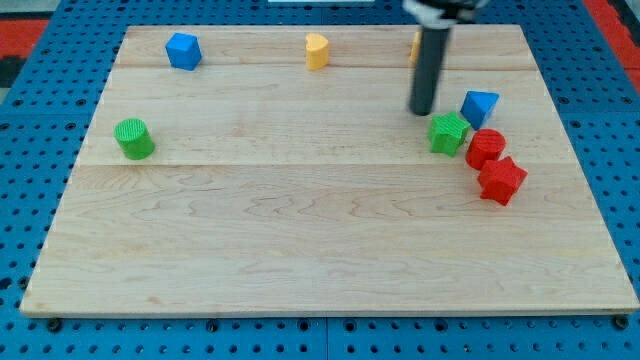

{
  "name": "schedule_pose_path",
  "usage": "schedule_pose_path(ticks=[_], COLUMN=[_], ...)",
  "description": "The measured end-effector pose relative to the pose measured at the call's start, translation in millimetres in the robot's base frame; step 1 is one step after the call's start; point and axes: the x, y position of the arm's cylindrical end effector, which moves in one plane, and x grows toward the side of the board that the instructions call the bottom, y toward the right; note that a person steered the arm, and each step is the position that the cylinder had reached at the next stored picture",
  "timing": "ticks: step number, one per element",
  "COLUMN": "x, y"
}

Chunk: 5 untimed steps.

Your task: Place the blue triangle and the green star diagonal to the blue cube

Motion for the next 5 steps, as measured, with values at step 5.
schedule_pose_path(ticks=[5], x=[2], y=[79])
